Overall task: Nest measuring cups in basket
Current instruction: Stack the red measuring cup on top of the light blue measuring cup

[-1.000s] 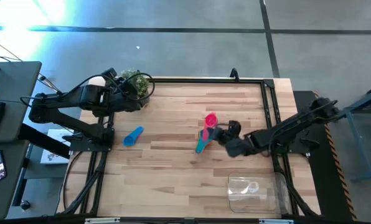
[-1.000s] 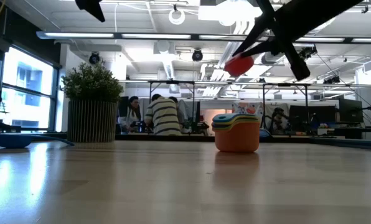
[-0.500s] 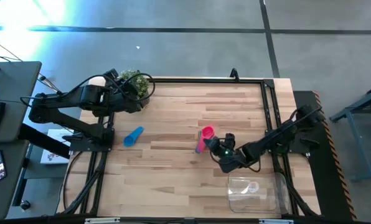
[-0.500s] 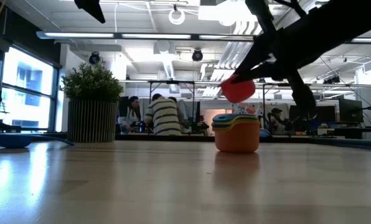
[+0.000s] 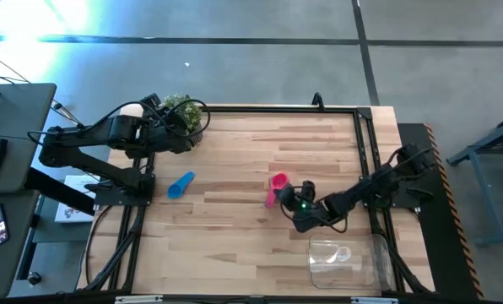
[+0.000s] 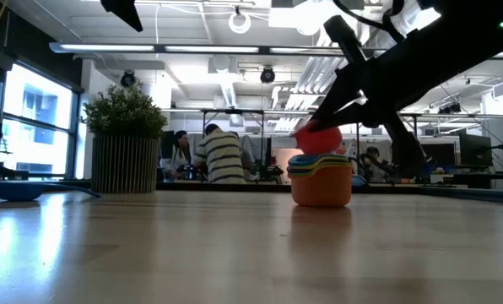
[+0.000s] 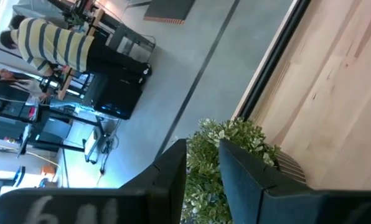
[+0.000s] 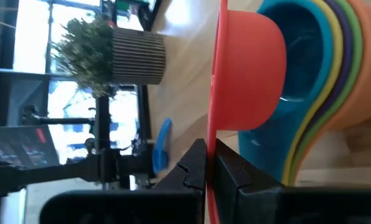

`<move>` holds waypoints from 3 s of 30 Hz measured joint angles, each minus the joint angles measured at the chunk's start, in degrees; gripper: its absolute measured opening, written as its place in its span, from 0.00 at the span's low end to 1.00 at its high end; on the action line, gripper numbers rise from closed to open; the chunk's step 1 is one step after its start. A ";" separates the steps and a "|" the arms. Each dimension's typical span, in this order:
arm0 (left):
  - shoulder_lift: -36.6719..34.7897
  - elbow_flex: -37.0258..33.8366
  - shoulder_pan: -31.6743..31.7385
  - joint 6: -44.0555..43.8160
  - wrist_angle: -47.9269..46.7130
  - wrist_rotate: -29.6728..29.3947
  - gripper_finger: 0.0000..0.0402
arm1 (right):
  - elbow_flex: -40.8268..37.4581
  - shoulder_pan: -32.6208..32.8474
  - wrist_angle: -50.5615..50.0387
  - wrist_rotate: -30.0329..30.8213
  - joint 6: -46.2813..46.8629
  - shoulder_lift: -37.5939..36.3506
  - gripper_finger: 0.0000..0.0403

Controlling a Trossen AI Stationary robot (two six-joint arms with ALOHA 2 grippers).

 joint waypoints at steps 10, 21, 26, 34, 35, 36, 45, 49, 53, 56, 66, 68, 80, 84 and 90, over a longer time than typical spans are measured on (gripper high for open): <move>0.00 0.00 -0.01 0.02 0.00 1.51 0.21 | 0.00 -2.20 -0.20 -5.46 -1.60 0.00 0.00; 0.00 0.00 -0.01 0.04 0.00 2.63 0.21 | 0.00 -2.68 -0.68 -5.97 -1.22 -0.02 0.00; 0.00 0.00 -0.02 0.07 0.00 2.63 0.21 | 0.02 -2.68 -1.75 -8.31 -1.48 -0.04 0.05; 0.00 0.00 -0.02 0.05 0.00 2.61 0.21 | 0.02 -2.68 -1.80 -7.50 -1.61 -0.04 0.20; 0.00 0.00 0.00 0.07 0.00 2.61 0.21 | 0.02 -2.68 -1.61 -7.44 -1.61 -0.04 0.21; 0.00 0.00 -0.02 0.07 0.00 2.59 0.21 | 0.02 -2.68 -1.45 -7.44 -1.63 -0.04 0.22; 0.00 0.00 -0.02 0.07 0.00 2.59 0.21 | 0.02 -0.09 -1.33 -7.42 -0.70 -0.92 0.26; 0.00 0.00 -0.02 0.89 0.00 2.56 0.21 | 0.02 1.00 -0.37 -6.04 0.18 -0.92 0.26; 0.00 0.00 -0.02 2.47 0.11 2.56 0.21 | 0.04 2.16 0.78 -3.65 0.32 -0.92 0.26; 0.00 0.00 -0.02 2.47 0.13 2.56 0.21 | 0.04 2.98 1.47 -1.75 0.33 -0.92 0.26; 0.00 0.00 -0.02 2.71 0.15 2.56 0.21 | 0.04 3.99 2.00 3.51 1.39 -0.92 0.26; 0.00 0.00 -0.02 2.81 0.17 2.56 0.21 | 0.04 3.83 2.01 4.87 0.80 -0.92 0.26; 0.00 0.00 -0.01 0.45 0.41 6.31 0.21 | 0.04 -0.55 10.60 -0.17 -18.37 -1.08 0.26; 0.00 0.00 -0.02 -2.10 0.41 9.05 0.21 | 0.07 -2.12 10.02 -15.18 -20.75 -2.06 0.26; 0.00 0.00 -0.01 -2.56 0.41 9.86 0.21 | 0.07 -2.54 10.03 -19.83 -27.57 -6.63 0.26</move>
